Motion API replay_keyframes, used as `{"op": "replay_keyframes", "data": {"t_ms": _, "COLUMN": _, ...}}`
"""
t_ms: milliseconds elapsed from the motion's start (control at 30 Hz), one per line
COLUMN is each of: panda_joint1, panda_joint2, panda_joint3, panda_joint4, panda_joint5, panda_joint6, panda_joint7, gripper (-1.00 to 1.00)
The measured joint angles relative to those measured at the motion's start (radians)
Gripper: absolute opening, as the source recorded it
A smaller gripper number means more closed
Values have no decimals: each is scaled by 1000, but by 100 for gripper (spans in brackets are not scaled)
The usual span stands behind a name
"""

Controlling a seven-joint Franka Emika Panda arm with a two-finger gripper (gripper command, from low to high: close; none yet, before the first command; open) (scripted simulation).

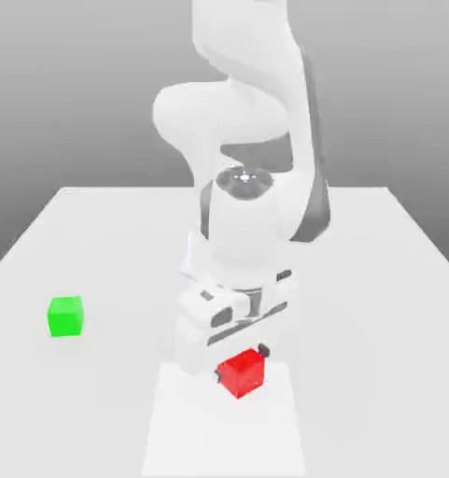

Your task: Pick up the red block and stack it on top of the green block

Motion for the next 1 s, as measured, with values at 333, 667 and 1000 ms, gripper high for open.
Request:
{"op": "replay_keyframes", "data": {"t_ms": 333, "panda_joint1": 5, "panda_joint2": -159, "panda_joint3": -23, "panda_joint4": -23, "panda_joint5": -64, "panda_joint6": -136, "panda_joint7": 46, "gripper": -100}}
{"op": "replay_keyframes", "data": {"t_ms": 667, "panda_joint1": -242, "panda_joint2": -361, "panda_joint3": -258, "panda_joint4": -40, "panda_joint5": -228, "panda_joint6": -310, "panda_joint7": -227, "gripper": -100}}
{"op": "replay_keyframes", "data": {"t_ms": 1000, "panda_joint1": -551, "panda_joint2": -459, "panda_joint3": -570, "panda_joint4": -43, "panda_joint5": -397, "panda_joint6": -392, "panda_joint7": -615, "gripper": -100}}
